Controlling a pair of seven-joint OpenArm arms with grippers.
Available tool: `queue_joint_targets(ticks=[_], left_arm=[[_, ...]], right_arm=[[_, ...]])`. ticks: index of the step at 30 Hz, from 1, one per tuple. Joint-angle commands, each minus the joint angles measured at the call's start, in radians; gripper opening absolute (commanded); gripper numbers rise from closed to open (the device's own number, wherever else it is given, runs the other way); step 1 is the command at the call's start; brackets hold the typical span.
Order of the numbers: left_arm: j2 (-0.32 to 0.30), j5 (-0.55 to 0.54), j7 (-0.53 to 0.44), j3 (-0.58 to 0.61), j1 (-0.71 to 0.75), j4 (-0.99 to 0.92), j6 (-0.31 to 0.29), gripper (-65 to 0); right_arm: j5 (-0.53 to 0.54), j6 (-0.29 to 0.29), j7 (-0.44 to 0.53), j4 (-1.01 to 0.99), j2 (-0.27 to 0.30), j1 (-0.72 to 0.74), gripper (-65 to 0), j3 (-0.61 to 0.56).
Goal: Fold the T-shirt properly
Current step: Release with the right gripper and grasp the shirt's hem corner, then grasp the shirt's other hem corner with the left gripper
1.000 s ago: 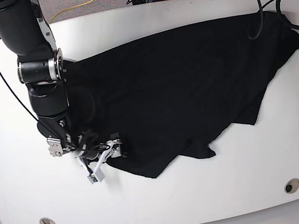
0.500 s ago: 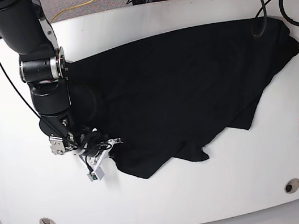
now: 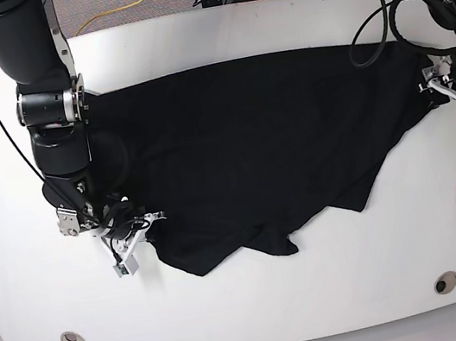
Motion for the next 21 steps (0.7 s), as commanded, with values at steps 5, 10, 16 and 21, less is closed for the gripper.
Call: queue_joint_targets(ticks=[5,10,16,21], left_arm=[[0.02,0.009,-0.081,0.026,-0.002,0.013,0.06,-27.4],[0.02,0.057,-0.081,0.055,-0.003,0.013,0.143,-27.4],[0.014,0.063,-0.082,0.051,-0.002,0.013,0.187,-27.4],[0.002,0.064,-0.084,0.051,0.0,0.012,0.207,-27.4]], right_arm=[[0.014,0.029,0.02,0.016,0.02,0.019,-65.0,0.005],[0.014,0.029,0.02,0.016,0.02,0.016,-65.0,0.005],[0.014,0.029,0.02,0.016,0.02,-0.003,-65.0,0.005],[0.014,0.029,0.02,0.016,0.02,-0.006,-65.0,0.005]])
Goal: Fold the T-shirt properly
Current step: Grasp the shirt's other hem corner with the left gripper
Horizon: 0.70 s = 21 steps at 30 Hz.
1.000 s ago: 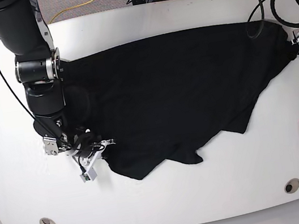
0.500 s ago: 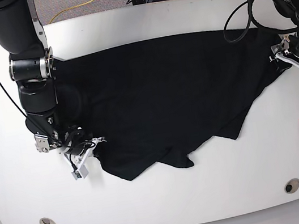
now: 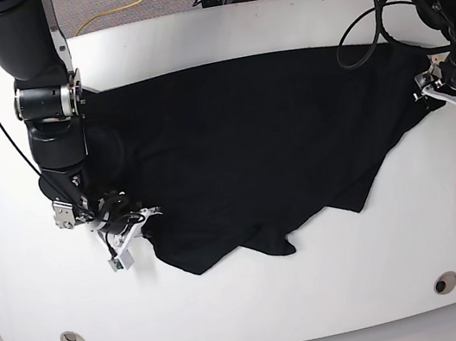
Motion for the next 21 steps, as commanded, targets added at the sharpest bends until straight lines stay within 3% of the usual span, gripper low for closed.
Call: queue_joint_targets(ticks=[1,8,21], left_arm=[[-0.024,-0.003,-0.019,-0.003,-0.013,0.013,0.007,-27.4],[-0.021,0.127,-0.02,-0.001,-0.016,-0.01,0.007,-27.2],[-0.024,0.132,-0.117,0.002,-0.014,-0.128,0.002,-27.2]], right_arm=[[-0.001,0.006,-0.007,0.014,0.007,0.026,-65.0,0.001],[-0.001,0.006,-0.007,0.014,0.006,0.026,-65.0,0.001],[-0.001,0.006,-0.007,0.014,0.001,0.026,-65.0,0.001]])
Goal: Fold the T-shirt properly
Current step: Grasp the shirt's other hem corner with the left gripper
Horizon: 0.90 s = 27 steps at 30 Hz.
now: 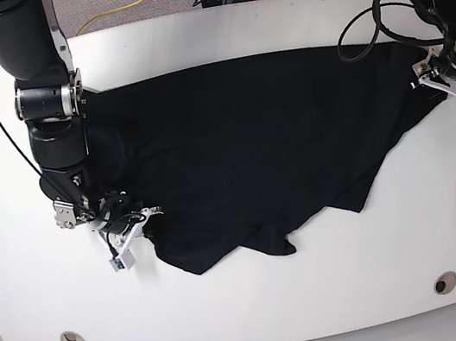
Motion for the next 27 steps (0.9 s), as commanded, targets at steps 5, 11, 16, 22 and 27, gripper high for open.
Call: queue_joint_targets(ticks=[5,11,16,22,27], left_arm=[[-0.02,-0.005,-0.03,-0.005,-0.017,0.017,0.0,-27.2],[-0.02,-0.001,-0.057,-0.004,-0.046,0.0,0.001,-27.9],[-0.022,-0.001,-0.062,-0.001,-0.072,-0.077,0.001,-34.4],[-0.022,-0.001,-0.063,-0.001,-0.097,-0.137,0.0,-36.9],[-0.022,-0.002,-0.063,-0.001,-0.095,-0.118,0.0,-42.6]], right_arm=[[-0.001,0.005,-0.007,0.014,0.004,0.026,-65.0,0.001],[-0.001,0.005,-0.007,0.014,0.004,0.026,-65.0,0.001],[-0.001,0.005,-0.007,0.014,0.004,0.026,-65.0,0.001],[-0.001,0.005,-0.007,0.014,0.004,0.026,-65.0,0.001],[-0.001,0.005,-0.007,0.014,0.007,0.026,-65.0,0.001]])
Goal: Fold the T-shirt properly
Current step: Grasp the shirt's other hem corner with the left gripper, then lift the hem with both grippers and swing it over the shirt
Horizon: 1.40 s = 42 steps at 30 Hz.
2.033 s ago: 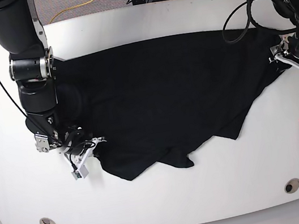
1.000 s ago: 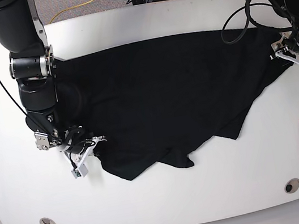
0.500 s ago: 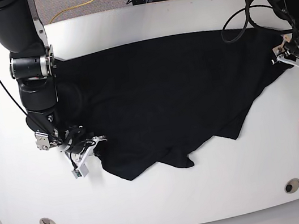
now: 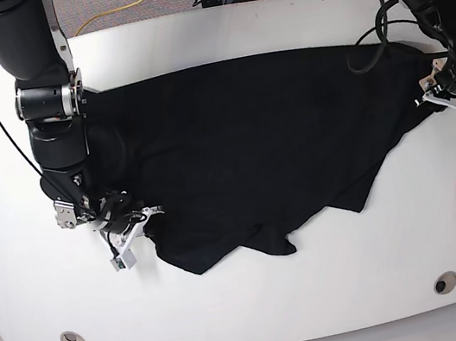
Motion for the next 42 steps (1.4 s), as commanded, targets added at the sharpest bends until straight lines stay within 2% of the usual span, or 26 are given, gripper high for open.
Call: queue_joint_targets(ticks=[1,4,6,13,20,25,31,39,42], left_arm=[[-0.009,0.0,0.017,-0.003,-0.005,0.015,0.0,-46.8],[-0.011,0.0,0.014,-0.008,-0.007,0.014,0.0,-60.0],[-0.021,0.0,0.014,-0.008,-0.007,0.014,0.0,-65.0],[-0.032,-0.003,-0.018,-0.039,-0.001,0.07,0.0,-65.0],[-0.028,-0.004,-0.017,-0.058,-0.001,0.161,-0.004,-65.0],[-0.025,-0.004,-0.017,-0.057,-0.013,0.242,-0.101,-65.0],[-0.023,-0.004,-0.015,-0.057,-0.054,0.386,-0.152,-65.0],[-0.028,-0.004,-0.015,-0.055,-0.153,0.575,-0.224,-65.0],[-0.035,-0.003,-0.015,-0.034,-0.211,0.61,-0.235,-65.0]], right_arm=[[-0.002,0.003,-0.007,0.013,0.011,0.026,-65.0,0.001],[-0.002,0.003,-0.007,0.013,0.011,0.026,-65.0,0.001],[-0.002,0.003,-0.007,0.013,0.013,0.026,-65.0,0.001],[-0.002,0.003,-0.014,0.015,0.013,0.028,-65.0,0.001],[-0.009,-0.005,-0.16,0.288,0.023,-0.025,-65.0,0.074],[-0.009,-0.005,-0.26,0.469,0.023,-0.023,-65.0,0.064],[-0.009,-0.005,-0.309,0.562,0.039,0.029,-65.0,0.064],[-0.002,0.003,-0.369,0.567,0.114,0.189,-65.0,0.065],[-0.002,0.004,-0.407,0.569,0.131,0.265,-65.0,0.065]])
